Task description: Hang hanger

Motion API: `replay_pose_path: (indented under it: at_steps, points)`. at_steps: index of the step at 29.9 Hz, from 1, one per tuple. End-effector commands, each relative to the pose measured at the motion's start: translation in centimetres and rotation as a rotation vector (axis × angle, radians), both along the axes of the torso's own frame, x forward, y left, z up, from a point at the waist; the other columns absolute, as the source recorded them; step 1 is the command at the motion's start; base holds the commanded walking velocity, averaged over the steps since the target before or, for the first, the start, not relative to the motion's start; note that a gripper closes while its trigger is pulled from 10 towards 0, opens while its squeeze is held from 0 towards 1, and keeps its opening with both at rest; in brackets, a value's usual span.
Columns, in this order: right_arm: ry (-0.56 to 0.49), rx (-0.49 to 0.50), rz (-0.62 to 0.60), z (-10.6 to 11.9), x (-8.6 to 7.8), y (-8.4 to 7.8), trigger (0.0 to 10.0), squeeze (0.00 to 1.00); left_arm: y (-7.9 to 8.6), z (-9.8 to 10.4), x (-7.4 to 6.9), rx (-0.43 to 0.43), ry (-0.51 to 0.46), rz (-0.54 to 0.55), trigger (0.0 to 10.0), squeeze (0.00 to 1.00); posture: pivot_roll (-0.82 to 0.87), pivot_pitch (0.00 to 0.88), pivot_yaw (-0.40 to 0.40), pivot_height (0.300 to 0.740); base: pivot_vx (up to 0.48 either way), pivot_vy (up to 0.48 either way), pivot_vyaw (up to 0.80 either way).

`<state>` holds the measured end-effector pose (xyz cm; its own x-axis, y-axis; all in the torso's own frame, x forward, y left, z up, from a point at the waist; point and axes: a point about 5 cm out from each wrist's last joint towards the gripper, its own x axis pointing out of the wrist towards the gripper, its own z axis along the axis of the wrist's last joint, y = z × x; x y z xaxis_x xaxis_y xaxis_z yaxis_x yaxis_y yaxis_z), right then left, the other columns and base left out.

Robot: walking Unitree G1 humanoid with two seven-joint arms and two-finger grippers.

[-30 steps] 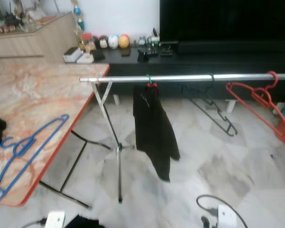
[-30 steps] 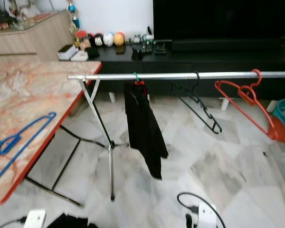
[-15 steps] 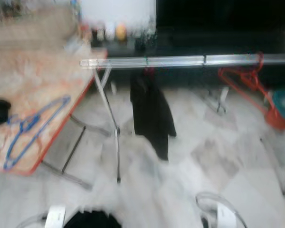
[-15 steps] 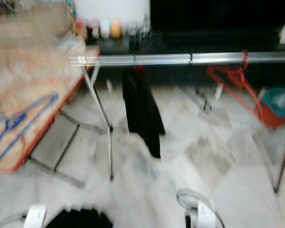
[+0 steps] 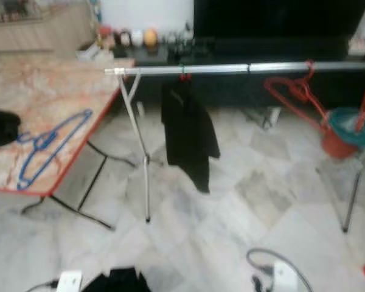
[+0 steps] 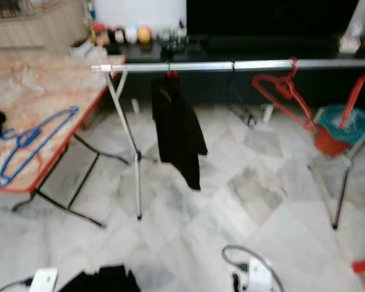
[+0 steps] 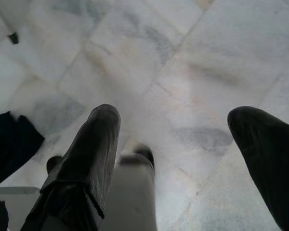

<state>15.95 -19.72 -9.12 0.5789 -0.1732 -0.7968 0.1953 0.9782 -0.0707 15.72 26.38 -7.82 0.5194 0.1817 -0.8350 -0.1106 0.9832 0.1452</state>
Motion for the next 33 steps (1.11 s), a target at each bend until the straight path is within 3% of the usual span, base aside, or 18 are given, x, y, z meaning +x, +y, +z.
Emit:
replay_pose_path:
  at_steps: [1,5,6,10,11,12,13,14,17,18,20,24,33]
  points:
    - [-0.001,-0.012,0.003,0.1,0.1,-0.5,10.0,0.0,0.4,0.1,-0.2,0.019,-0.004,0.002,10.0,0.0,-0.02,0.016,0.076,0.74,0.0,0.0,0.0]
    - [-0.002,-0.012,0.004,0.1,0.1,-0.5,10.0,0.0,0.4,0.3,0.1,0.028,-0.028,-0.032,10.0,0.0,-0.02,0.017,0.074,0.74,0.0,0.0,0.0]
    - [-0.003,-0.012,0.005,0.1,0.1,-0.5,10.0,0.0,0.4,0.5,0.5,0.032,-0.09,-0.017,10.0,0.0,-0.02,0.017,0.071,0.74,0.0,0.0,0.0]
    - [-0.002,-0.013,0.008,0.1,0.0,-0.6,10.0,0.0,0.3,0.8,0.8,0.02,-0.147,-0.014,10.0,0.0,-0.01,0.016,0.069,0.74,0.0,0.0,0.0]
    - [-0.001,-0.013,0.01,0.1,0.0,-0.6,10.0,0.0,-0.6,1.9,3.4,0.02,-0.238,-0.072,10.0,0.0,-0.01,0.015,0.068,0.74,0.0,0.0,0.0]
    - [0.0,-0.013,0.012,0.1,0.0,-0.6,10.0,0.0,-2.4,4.3,7.8,0.004,-0.394,-0.139,10.0,0.0,-0.01,0.015,0.067,0.74,0.0,0.0,0.0]
    - [0.0,-0.013,0.012,0.1,0.0,-0.6,10.0,0.0,-2.4,4.3,7.8,0.004,-0.394,-0.139,10.0,0.0,-0.01,0.015,0.067,0.74,0.0,0.0,0.0]
    - [0.0,-0.013,0.014,0.1,0.0,-0.6,10.0,0.0,-3.9,6.1,10.3,-0.037,-0.5,-0.186,10.0,0.0,-0.01,0.014,0.067,0.74,0.0,0.0,0.0]
    - [0.0,-0.014,0.016,0.1,0.0,-0.6,10.0,0.0,-5.5,7.4,11.9,-0.124,-0.573,-0.267,10.0,0.0,-0.01,0.012,0.066,0.74,0.0,0.0,0.0]
    - [0.0,-0.014,0.017,0.1,0.0,-0.6,10.0,0.0,-6.8,8.2,12.7,-0.175,-0.617,-0.363,10.0,0.0,-0.01,0.01,0.067,0.74,0.0,0.0,0.0]
    - [0.0,-0.014,0.018,0.1,0.0,-0.7,10.0,0.0,-7.6,8.9,13.2,-0.193,-0.664,-0.409,10.0,0.0,-0.01,0.008,0.067,0.74,0.0,0.0,0.0]
    - [0.001,-0.013,0.018,0.1,-0.1,-0.6,10.0,0.0,-7.6,9.6,13.6,-0.163,-0.72,-0.366,10.0,0.0,-0.02,0.001,0.068,0.74,0.0,0.0,0.0]
    - [0.002,-0.014,0.021,0.0,-0.2,-0.6,10.0,0.0,-7.1,9.2,12.5,-0.144,-0.754,-0.271,10.0,0.0,-0.01,0.0,0.065,0.74,0.0,0.0,0.0]
